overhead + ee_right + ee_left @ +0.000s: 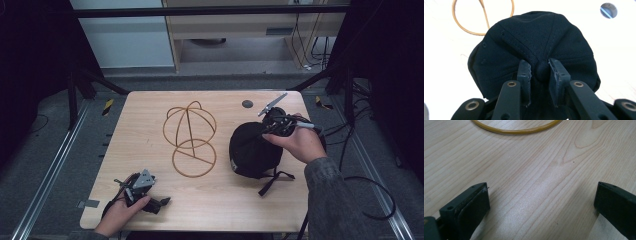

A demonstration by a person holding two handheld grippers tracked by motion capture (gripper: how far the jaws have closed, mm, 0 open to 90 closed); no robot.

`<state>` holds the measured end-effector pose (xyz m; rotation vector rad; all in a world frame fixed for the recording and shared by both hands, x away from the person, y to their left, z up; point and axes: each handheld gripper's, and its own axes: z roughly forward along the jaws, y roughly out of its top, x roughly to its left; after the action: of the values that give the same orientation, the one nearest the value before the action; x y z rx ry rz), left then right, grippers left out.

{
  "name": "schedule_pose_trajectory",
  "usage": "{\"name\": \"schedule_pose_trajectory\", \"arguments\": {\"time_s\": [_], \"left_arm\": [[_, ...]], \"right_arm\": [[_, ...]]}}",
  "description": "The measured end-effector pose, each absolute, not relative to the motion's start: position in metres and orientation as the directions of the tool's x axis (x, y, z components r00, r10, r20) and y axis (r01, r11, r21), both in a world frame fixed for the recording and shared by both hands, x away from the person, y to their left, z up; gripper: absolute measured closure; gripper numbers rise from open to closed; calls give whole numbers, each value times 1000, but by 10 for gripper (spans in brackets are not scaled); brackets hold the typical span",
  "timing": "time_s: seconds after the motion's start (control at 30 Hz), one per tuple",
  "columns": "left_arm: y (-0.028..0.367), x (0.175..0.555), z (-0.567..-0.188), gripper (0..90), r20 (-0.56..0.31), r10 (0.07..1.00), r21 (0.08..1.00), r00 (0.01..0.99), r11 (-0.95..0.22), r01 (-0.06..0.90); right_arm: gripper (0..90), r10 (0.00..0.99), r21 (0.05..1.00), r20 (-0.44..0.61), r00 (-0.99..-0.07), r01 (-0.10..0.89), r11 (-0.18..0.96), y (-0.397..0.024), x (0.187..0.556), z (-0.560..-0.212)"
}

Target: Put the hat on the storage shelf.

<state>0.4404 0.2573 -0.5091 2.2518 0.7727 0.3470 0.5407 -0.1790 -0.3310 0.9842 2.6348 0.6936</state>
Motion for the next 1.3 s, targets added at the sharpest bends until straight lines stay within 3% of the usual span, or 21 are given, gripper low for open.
{"name": "schedule_pose_trajectory", "arguments": {"time_s": [1.3], "left_arm": [[257,440,-509,0,20,620,709,784,-562,426]], "right_arm": [[736,680,733,-90,-728,414,540,-197,495,-262]]}}
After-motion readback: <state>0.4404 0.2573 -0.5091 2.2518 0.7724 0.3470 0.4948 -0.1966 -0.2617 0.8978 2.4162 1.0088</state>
